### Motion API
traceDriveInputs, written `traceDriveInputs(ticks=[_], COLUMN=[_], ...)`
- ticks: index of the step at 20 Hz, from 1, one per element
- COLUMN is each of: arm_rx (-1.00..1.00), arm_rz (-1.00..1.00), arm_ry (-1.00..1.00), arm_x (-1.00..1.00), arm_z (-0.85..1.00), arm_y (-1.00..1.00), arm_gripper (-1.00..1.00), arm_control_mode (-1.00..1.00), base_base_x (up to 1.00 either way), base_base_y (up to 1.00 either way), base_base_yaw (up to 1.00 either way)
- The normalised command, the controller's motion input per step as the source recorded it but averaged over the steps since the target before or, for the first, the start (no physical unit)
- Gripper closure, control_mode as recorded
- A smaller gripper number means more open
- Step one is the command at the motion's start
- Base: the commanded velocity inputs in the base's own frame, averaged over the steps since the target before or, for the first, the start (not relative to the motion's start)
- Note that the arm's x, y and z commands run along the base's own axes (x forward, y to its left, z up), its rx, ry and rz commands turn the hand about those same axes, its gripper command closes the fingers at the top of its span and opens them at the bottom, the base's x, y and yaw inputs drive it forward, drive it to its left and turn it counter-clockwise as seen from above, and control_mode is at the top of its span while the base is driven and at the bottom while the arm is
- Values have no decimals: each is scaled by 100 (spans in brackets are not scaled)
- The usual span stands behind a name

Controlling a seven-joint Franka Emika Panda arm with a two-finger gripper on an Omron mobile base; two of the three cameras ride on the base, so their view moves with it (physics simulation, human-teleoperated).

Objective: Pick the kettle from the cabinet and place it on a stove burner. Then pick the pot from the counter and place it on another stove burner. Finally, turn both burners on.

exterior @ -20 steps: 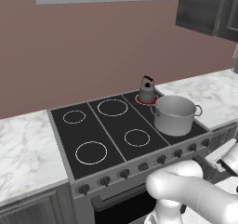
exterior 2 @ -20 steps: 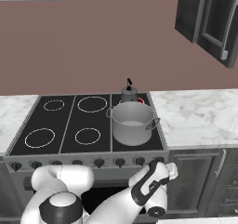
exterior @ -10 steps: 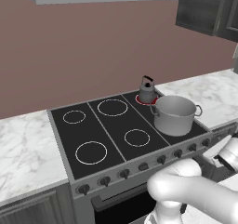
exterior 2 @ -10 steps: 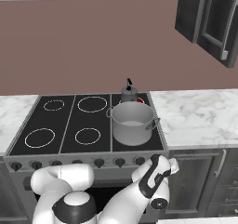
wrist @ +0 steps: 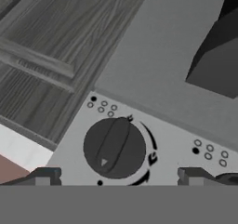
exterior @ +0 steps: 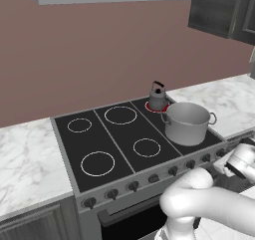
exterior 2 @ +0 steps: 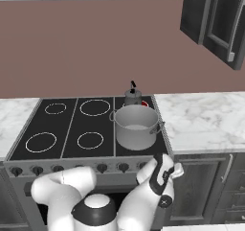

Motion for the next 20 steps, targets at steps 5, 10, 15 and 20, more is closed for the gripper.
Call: traceDriveInputs(ticks=[5,10,15,20], arm_rx=[11,10,1,0], arm_rz=[0,0,0,0], arm_ry=[4,0,-1,-1], arm_x=[14,6,1,0], arm_z=[-17,-14,-4,0], arm_y=[-27,-25,6,16], arm_gripper=[-100,-100,-100,-100], arm_control_mode=[-100,-100,-100,-100], base_base_x=[0,0,0,0], base_base_y=[0,0,0,0], base_base_yaw=[0,0,0,0])
